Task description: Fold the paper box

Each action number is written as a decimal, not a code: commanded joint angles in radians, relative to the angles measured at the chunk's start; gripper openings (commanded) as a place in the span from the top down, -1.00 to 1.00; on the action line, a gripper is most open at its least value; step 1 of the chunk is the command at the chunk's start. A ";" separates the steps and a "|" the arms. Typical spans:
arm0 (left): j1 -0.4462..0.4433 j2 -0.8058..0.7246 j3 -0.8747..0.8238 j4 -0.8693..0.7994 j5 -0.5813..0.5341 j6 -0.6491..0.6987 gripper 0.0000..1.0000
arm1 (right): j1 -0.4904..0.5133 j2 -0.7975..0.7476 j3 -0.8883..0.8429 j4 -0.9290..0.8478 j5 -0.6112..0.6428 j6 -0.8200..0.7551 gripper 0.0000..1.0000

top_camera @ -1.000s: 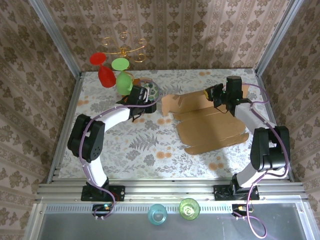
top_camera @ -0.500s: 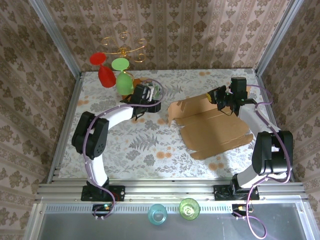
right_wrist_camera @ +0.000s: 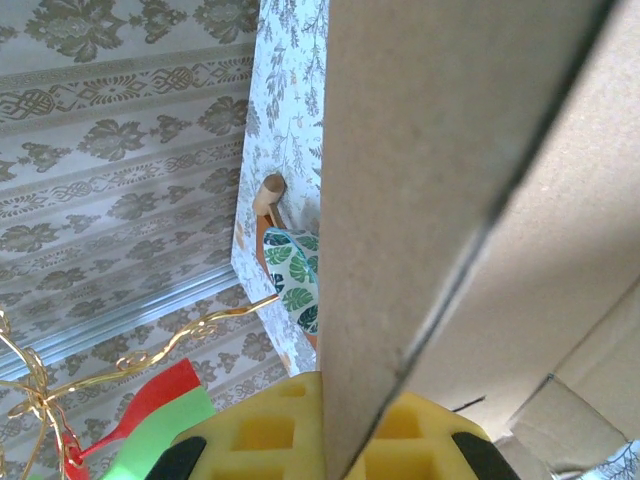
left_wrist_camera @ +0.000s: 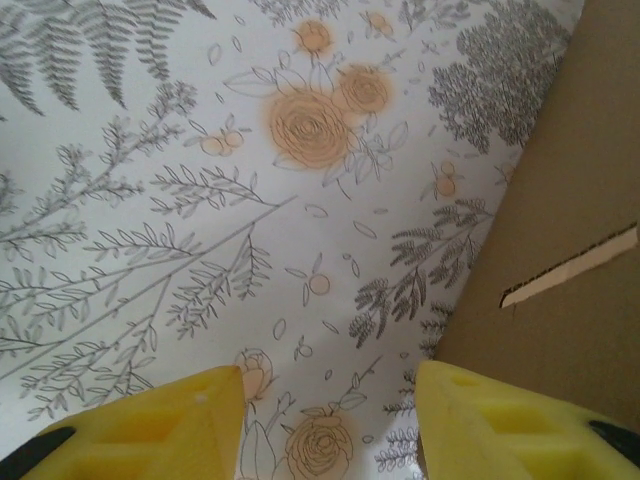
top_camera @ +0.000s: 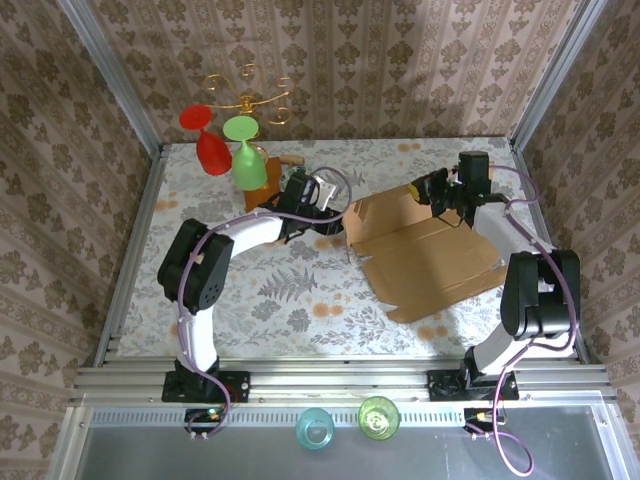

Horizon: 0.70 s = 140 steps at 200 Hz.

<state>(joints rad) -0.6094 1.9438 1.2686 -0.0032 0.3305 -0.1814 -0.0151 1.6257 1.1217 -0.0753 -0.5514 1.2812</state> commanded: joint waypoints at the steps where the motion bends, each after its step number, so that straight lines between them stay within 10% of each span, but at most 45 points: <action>1: -0.024 -0.044 -0.024 0.011 0.053 0.048 0.01 | 0.000 0.040 0.018 -0.040 -0.012 -0.019 1.00; 140: -0.003 -0.130 -0.072 0.017 -0.089 -0.026 -0.06 | 0.045 0.080 0.062 0.249 -0.062 0.078 1.00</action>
<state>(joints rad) -0.6472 1.8336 1.1736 0.0242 0.2779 -0.1894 -0.0002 1.6646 1.1252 0.0799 -0.5743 1.3239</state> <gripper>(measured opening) 0.521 0.059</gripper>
